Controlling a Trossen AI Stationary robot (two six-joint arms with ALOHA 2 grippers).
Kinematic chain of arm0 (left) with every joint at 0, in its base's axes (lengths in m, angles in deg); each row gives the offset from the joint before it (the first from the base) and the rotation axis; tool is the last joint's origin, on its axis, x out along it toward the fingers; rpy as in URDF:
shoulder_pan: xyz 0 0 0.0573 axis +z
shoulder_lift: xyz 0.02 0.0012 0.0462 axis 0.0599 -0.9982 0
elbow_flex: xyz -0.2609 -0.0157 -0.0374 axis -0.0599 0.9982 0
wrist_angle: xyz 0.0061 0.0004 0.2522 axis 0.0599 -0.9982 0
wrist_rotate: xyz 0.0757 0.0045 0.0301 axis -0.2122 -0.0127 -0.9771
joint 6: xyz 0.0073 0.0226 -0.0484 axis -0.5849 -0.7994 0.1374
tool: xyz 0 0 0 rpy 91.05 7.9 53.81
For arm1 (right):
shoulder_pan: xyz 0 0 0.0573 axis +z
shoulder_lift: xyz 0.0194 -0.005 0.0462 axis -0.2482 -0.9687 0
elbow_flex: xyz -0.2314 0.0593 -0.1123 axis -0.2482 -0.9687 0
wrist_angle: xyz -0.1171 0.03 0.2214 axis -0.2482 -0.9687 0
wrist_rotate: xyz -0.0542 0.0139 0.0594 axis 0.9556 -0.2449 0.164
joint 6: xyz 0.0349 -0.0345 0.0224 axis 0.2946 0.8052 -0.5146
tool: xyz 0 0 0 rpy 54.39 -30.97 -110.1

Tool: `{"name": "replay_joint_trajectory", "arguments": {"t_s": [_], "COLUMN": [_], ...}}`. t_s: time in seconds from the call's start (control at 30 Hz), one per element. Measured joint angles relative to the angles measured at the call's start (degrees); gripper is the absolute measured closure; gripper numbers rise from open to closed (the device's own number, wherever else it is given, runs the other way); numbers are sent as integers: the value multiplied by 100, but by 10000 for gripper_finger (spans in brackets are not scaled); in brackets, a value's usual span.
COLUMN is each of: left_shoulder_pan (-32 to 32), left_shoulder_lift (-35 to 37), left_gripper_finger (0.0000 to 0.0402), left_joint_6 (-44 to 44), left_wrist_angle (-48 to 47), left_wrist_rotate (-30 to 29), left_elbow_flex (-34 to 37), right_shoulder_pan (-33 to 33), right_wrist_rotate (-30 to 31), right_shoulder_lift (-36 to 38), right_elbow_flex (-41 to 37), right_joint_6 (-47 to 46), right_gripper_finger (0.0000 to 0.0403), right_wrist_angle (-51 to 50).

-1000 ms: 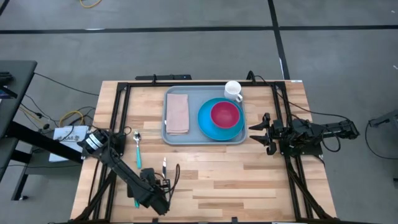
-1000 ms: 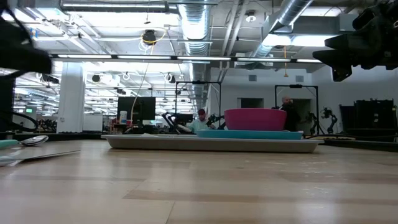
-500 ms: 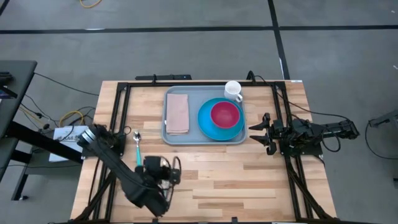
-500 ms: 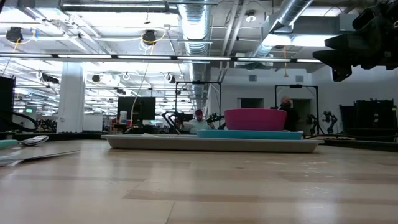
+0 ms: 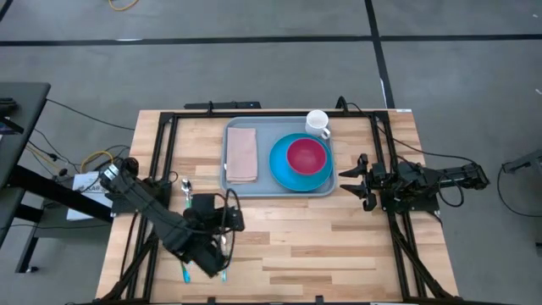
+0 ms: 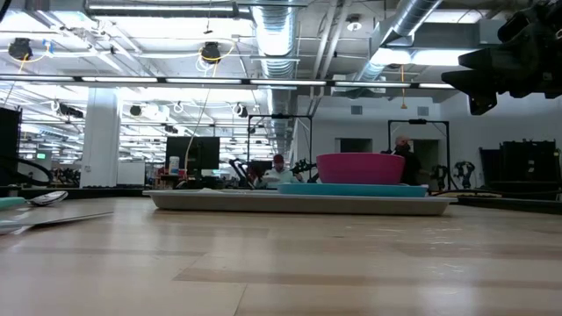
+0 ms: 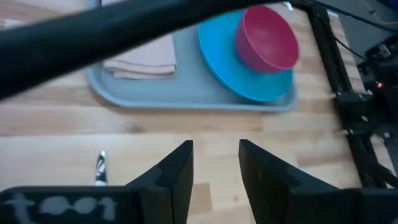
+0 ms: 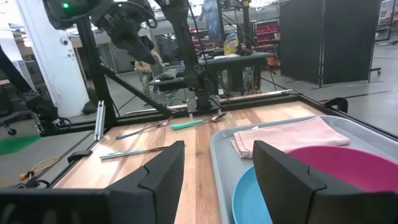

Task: Set up tray
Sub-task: Put the blue fork on the pink napkin on the gray serving tray

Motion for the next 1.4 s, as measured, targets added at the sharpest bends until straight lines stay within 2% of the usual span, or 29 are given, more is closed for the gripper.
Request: {"name": "replay_joint_trajectory", "arguments": {"t_s": [0.37,0.57,0.83,0.93,1.17,1.3,1.4], "left_shoulder_pan": [757,956,1006,1017,1317,1605,1783], "left_shoulder_lift": [-6,-10,-8,-7,-8,-8,-6], "left_gripper_finger": [286,286,286,286,286,286,286], "left_joint_6": [-246,-172,-1822,-2092,-1588,-412,-287], "left_wrist_angle": [-6,-3,107,78,292,0,-3], "left_wrist_rotate": [89,701,1005,1011,1230,2074,2361], "left_elbow_flex": [370,467,468,468,468,468,468], "right_shoulder_pan": [-2,0,-1,-1,-2,0,-2], "right_wrist_rotate": [0,0,1,0,0,0,0], "right_shoulder_lift": [0,2,1,0,1,1,0], "right_elbow_flex": [0,0,0,0,0,0,0], "right_joint_6": [-2,-2,0,-1,0,0,-2], "right_gripper_finger": [221,221,221,221,221,221,221], "right_wrist_angle": [0,-1,-1,-1,-2,-1,-2]}}
